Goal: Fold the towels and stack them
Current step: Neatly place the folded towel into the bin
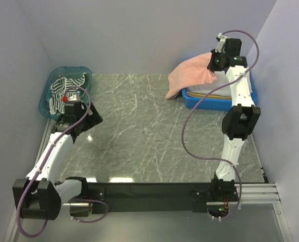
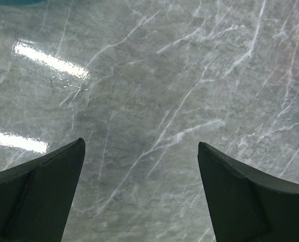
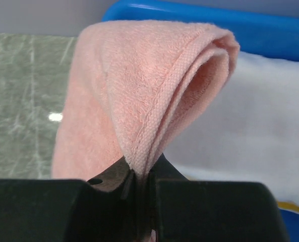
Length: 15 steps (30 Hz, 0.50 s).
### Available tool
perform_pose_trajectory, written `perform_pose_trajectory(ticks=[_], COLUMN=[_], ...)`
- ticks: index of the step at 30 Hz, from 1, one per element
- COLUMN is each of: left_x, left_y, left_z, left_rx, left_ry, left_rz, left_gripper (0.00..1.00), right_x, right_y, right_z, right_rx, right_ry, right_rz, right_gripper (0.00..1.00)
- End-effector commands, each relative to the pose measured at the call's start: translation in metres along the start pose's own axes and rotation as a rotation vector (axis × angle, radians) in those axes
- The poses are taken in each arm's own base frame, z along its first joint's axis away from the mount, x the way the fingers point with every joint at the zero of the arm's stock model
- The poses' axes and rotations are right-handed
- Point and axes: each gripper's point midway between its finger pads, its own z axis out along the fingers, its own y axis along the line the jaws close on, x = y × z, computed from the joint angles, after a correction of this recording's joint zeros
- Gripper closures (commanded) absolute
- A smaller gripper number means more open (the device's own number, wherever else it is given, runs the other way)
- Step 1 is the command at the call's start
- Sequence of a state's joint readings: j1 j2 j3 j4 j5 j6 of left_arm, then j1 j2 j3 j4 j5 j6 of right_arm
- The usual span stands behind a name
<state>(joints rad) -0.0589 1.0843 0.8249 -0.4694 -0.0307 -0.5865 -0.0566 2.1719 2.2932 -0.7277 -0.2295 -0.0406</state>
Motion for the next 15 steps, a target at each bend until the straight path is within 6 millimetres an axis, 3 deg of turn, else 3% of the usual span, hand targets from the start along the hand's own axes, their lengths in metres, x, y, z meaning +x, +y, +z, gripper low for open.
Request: perform_pose_trajectory(ticks=[1,15], left_x=[-0.001,0.009], left_y=[0.0,0.007], left_z=[0.006,0.021], left_rx=[0.01,-0.031], left_ry=[-0.003,0.053], left_rz=[0.013,0.016], left_gripper=[0.01,0.01], right_x=[-0.049,-0.067], right_y=[-0.037,-0.102], right_z=[-0.026,-0.026], right_rx=[0.068,0.244], right_ry=[-0.163,-0.266], right_rz=[-0.056,-0.044], right_gripper=[1.0,1.0])
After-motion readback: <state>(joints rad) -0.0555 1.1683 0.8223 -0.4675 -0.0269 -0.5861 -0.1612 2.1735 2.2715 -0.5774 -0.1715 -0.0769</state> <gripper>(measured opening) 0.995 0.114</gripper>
